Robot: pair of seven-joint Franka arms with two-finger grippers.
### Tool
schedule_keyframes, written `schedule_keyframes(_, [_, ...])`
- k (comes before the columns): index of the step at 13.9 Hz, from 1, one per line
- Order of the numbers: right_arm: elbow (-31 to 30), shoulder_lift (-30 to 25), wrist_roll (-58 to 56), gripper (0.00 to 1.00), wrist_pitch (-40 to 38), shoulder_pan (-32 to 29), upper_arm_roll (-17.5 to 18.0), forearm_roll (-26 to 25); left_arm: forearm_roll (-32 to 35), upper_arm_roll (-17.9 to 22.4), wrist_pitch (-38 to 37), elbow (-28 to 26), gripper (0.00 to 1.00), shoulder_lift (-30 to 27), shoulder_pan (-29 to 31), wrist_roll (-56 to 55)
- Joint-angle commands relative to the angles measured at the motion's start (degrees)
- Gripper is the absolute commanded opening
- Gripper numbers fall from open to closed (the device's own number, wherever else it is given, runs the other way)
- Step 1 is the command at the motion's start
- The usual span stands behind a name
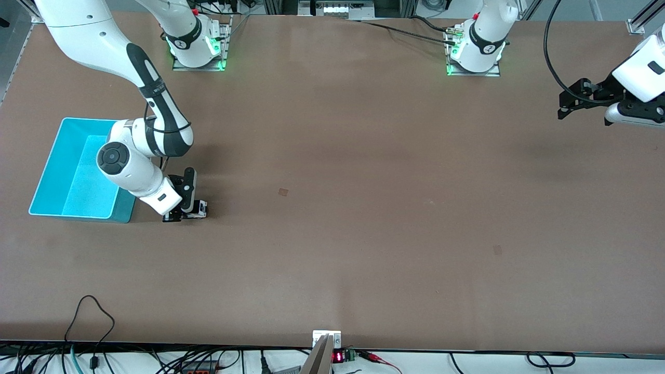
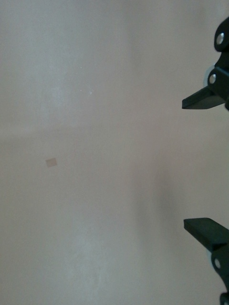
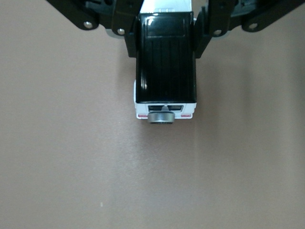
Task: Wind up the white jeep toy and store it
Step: 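Lift the jeep with the right gripper and carry it over the bin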
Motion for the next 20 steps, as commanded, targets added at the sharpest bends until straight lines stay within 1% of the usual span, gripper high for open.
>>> schedule_keyframes(1, [1.6, -2.5, -0.5, 0.0, -0.9, -0.5, 0.3, -0.1, -0.2, 0.0, -1.1, 1.8, 1.0, 1.0, 0.1, 1.2])
schedule_keyframes(4, [3.1, -6.1, 1.8, 0.0, -2.9, -0.6, -0.2, 0.2, -0.2, 0.0, -1.1, 1.8, 1.0, 1.0, 0.1, 1.3])
schedule_keyframes(6, [3.2, -9.1, 6.3, 0.01, -5.9, -1.3, -0.7, 0.2, -0.2, 0.0, -1.1, 1.8, 1.0, 1.0, 0.1, 1.2])
schedule_keyframes(7, [3.6, -10.4, 8.8, 0.01, -7.3, -1.4, -1.6, 0.0, -0.2, 0.0, -1.1, 1.8, 1.0, 1.0, 0.1, 1.3])
schedule_keyframes(10, [4.0, -13.4, 16.4, 0.0, -11.0, -1.3, -6.0, 0.0, -0.3, 0.0, -1.1, 1.8, 1.0, 1.0, 0.1, 1.2])
schedule_keyframes(12, [5.0, -14.1, 22.6, 0.0, -13.6, -1.3, -9.2, -0.1, -0.3, 0.0, -1.1, 1.8, 1.0, 1.0, 0.1, 1.2])
schedule_keyframes(16, [5.5, -14.2, 35.2, 0.01, -16.6, -1.3, -14.8, -0.1, -0.3, 0.1, -1.2, 1.8, 1.0, 1.0, 0.1, 1.2])
schedule_keyframes(17, [5.5, -14.2, 39.2, 0.02, -16.6, -1.4, -16.4, -0.8, -0.2, 0.2, -1.2, 1.8, 1.0, 1.0, 0.1, 1.2])
schedule_keyframes(20, [4.7, -13.7, 50.3, 0.01, -17.8, -1.4, -18.9, -1.1, -0.3, 0.2, -1.6, 1.8, 1.0, 1.0, 0.1, 1.2])
